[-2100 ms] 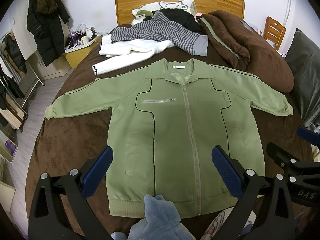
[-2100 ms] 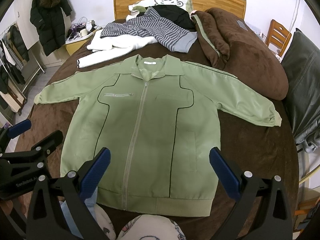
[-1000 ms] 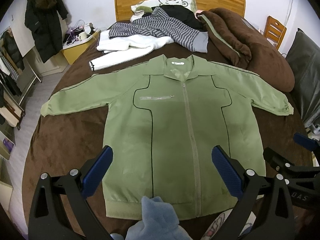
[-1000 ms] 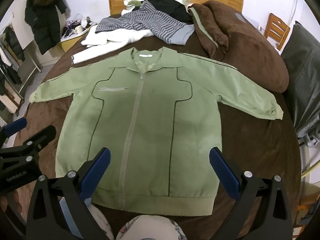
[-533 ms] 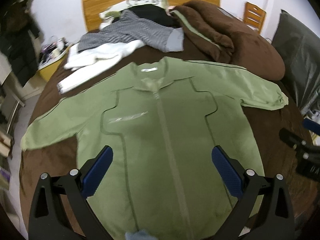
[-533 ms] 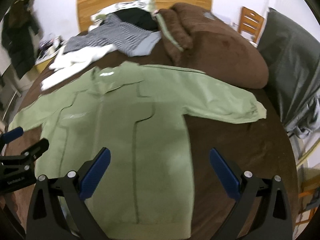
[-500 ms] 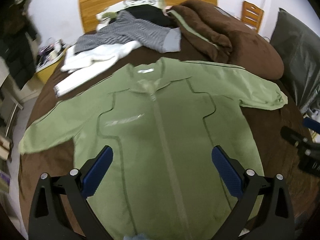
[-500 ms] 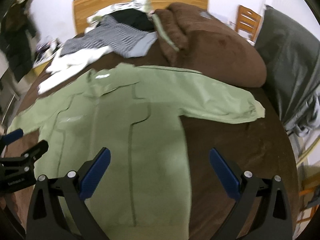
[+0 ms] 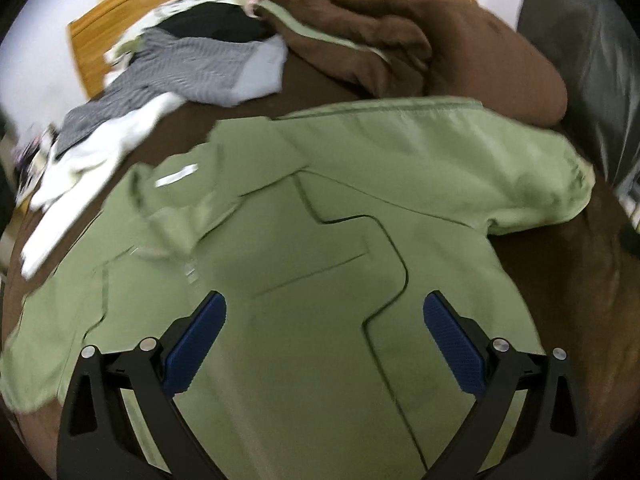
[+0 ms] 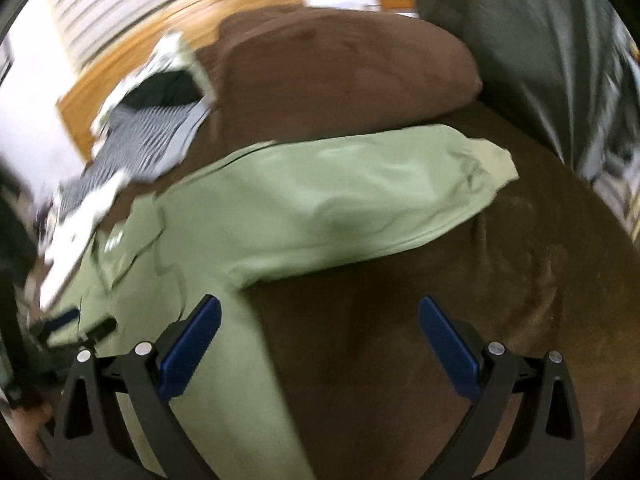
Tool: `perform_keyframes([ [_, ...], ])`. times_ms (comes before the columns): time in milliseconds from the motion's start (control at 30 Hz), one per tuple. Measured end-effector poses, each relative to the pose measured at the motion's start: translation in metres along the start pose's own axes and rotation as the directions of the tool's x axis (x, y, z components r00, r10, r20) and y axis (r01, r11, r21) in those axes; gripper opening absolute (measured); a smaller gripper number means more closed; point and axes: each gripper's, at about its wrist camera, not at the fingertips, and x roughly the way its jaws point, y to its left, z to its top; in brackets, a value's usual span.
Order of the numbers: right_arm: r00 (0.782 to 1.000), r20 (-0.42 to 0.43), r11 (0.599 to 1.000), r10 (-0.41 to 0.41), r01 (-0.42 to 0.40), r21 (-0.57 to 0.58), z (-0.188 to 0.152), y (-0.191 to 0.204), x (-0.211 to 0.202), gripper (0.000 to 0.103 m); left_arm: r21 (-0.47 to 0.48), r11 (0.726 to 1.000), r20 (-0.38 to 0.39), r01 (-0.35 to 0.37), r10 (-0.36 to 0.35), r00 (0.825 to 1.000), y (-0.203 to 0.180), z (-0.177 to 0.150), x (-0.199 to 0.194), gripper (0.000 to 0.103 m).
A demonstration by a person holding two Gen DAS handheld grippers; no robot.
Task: Fold large clothes
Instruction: 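Grasp the ribbed cuff of a jacket sleeve with the right tool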
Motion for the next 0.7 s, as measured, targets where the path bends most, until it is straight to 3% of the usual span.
perform_keyframes([
  [233, 0.996, 0.090, 0.991, -0.026, 0.014, 0.132, 0.010, -0.049, 0.041, 0.097, 0.012, 0.999, -0.032, 0.039, -0.038, 0.999, -0.017, 0.019, 0.068, 0.097],
  [400, 0.990, 0.140, 0.974, -0.023, -0.009, 0.228, 0.022, -0.086, 0.060, 0.097, -0.039, 0.995, -0.075, 0.088, -0.091, 0.993, -0.016, 0.015, 0.106, 0.098],
  [567, 0.986, 0.169, 0.958, -0.012, -0.037, 0.284, 0.038, -0.121, 0.078, 0.097, -0.017, 0.996, -0.057, 0.083, -0.083, 0.995, -0.019, 0.015, 0.107, 0.098],
  [633, 0.985, 0.170, 0.963, -0.036, -0.011, 0.269, 0.048, -0.130, 0.087, 0.097, -0.016, 0.996, -0.062, 0.090, -0.090, 0.994, -0.018, 0.016, 0.107, 0.098],
  [700, 0.988, 0.157, 0.947, -0.006, -0.045, 0.319, 0.057, -0.146, 0.101, 0.097, -0.016, 0.996, -0.058, 0.086, -0.087, 0.995, -0.017, 0.015, 0.107, 0.098],
])
